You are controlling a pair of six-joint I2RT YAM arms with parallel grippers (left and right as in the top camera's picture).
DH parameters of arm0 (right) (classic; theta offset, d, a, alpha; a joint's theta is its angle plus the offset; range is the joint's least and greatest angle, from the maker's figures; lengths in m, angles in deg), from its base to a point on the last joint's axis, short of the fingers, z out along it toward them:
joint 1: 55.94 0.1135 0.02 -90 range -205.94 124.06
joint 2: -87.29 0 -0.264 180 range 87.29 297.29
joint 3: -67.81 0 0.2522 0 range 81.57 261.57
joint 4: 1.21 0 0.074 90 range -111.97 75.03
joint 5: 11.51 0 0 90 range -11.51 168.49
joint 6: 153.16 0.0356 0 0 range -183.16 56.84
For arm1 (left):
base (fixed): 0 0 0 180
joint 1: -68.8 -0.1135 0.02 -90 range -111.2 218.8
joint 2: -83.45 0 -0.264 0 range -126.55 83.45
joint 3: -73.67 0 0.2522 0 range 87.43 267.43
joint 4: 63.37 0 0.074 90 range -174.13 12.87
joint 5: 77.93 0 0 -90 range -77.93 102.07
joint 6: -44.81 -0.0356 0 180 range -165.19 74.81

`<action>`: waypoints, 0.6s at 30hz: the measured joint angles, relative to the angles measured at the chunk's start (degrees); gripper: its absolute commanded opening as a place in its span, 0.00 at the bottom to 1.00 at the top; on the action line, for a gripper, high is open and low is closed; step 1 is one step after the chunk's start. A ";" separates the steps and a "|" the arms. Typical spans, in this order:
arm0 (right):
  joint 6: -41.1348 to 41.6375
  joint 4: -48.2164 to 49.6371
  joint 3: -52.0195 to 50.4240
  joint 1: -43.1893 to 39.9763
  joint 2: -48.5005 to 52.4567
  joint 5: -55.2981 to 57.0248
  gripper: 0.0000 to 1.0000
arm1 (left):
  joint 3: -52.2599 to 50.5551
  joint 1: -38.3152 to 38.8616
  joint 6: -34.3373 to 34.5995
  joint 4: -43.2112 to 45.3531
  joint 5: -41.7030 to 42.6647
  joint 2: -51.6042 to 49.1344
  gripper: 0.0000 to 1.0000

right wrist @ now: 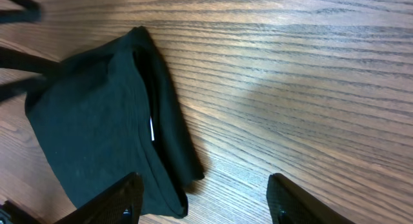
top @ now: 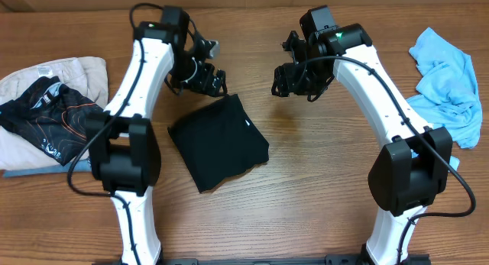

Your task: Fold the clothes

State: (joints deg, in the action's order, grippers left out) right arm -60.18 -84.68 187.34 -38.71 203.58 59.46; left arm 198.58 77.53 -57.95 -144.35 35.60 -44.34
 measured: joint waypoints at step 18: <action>-0.02 0.02 0.00 0.00 0.00 0.02 0.66 | 0.00 4.07 -4.42 -0.50 0.44 -8.79 0.25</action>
State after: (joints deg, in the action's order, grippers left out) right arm -60.20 -84.66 187.34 -38.71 203.58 59.48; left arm 198.58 81.59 -62.36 -144.85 36.03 -53.13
